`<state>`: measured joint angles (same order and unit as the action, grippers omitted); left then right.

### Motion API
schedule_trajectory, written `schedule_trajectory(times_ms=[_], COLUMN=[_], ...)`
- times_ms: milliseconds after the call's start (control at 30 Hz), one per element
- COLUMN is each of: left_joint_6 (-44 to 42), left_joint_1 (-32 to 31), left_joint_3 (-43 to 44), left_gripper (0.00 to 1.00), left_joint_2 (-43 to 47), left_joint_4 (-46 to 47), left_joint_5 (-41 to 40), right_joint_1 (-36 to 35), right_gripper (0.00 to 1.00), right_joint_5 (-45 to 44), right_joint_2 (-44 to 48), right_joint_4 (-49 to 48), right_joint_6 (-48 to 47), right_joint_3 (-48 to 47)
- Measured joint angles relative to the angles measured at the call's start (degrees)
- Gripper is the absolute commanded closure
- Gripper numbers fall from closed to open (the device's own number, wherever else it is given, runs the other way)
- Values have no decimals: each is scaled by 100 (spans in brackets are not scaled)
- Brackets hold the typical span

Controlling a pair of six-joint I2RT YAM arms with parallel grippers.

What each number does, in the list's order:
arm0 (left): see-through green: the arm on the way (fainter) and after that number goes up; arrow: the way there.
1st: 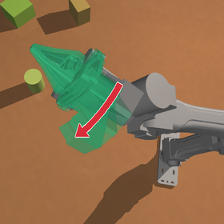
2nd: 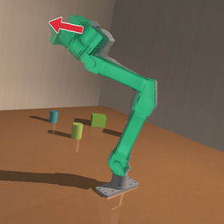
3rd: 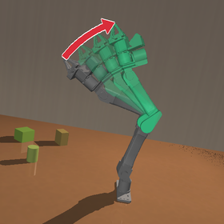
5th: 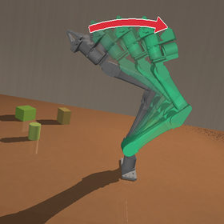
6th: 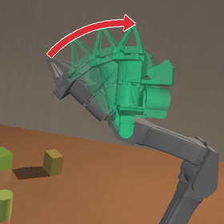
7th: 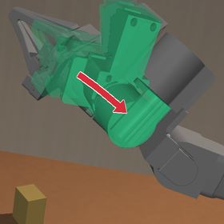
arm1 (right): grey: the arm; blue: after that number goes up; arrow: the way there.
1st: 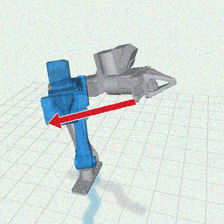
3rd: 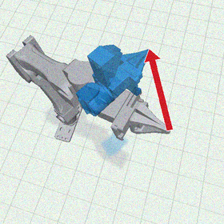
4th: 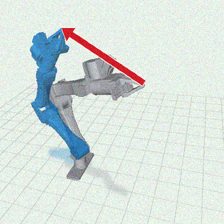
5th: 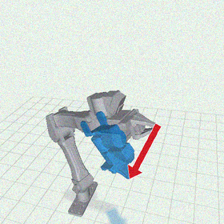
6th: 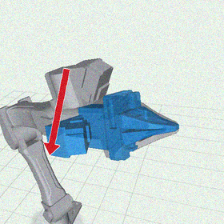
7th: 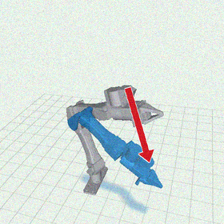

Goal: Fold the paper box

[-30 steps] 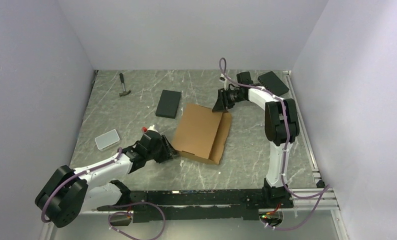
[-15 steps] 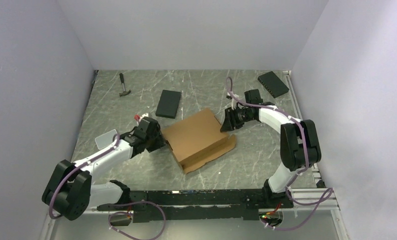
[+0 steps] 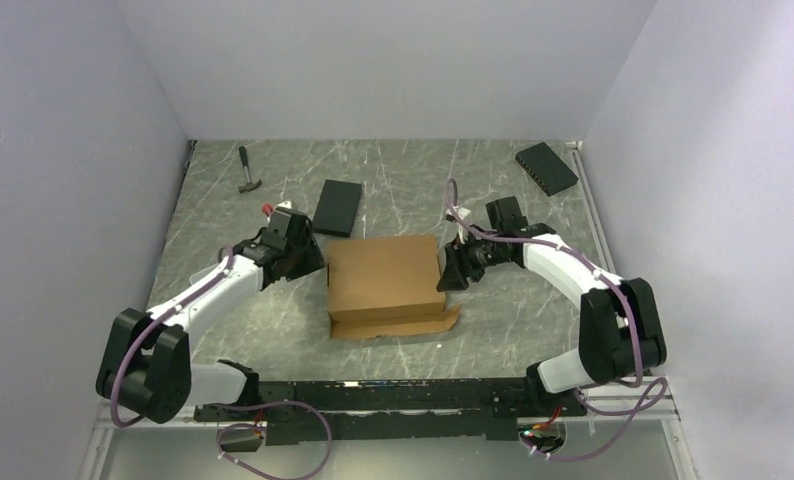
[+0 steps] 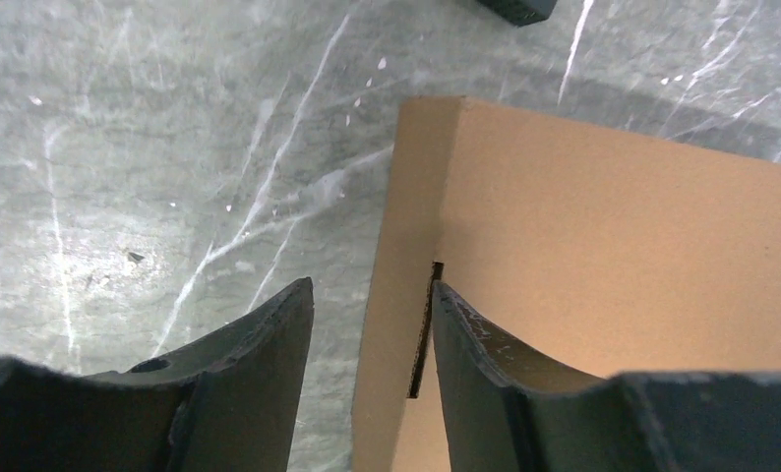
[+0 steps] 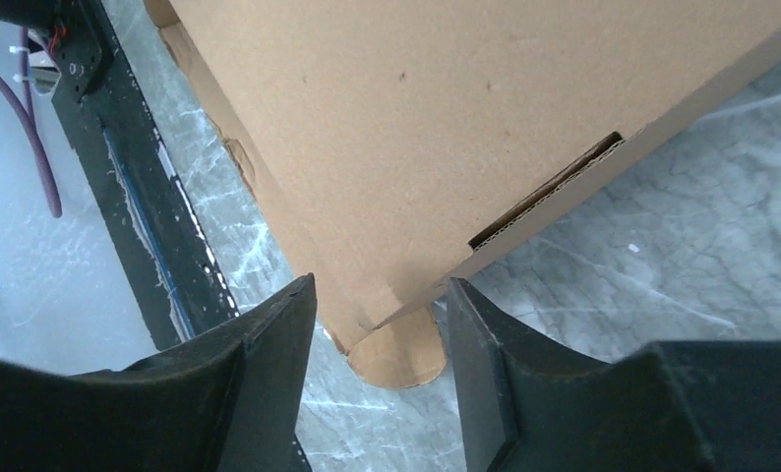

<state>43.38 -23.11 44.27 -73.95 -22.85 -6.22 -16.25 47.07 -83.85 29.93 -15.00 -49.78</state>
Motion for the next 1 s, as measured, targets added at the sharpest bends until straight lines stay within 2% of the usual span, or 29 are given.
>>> schedule_trajectory(times_ms=[133, 267, 467, 633, 767, 833, 1000], left_joint_6=[-140, -256, -376, -431, -525, -546, -647], left_joint_1=[46, 63, 70, 70, 70, 83, 136], left_joint_3=[166, 166, -192, -487, -466, -448, -273], left_gripper=[39, 31, 15, 16, 23, 28, 33], left_joint_2=[260, 890, 1633, 1576, 1029, 717, 4], left_joint_4=[-214, -455, -306, -260, -118, -66, 2], left_joint_5=[-31, 42, 935, 1447, 1617, 1668, 1759], right_joint_1=[107, 190, 190, 179, 179, 164, 72], right_gripper=[35, 35, 35, 35, 38, 43, 57], right_joint_5=[-7, -44, -70, -258, -466, -485, -481], right_joint_2=[448, 916, 1021, 424, 48, -31, -326], right_joint_4=[42, 52, 48, 63, 46, 39, 22], right_joint_6=[-201, -452, -647, -695, -612, -546, -417], right_joint_3=[0, 0, -11, -243, -269, -269, -269])
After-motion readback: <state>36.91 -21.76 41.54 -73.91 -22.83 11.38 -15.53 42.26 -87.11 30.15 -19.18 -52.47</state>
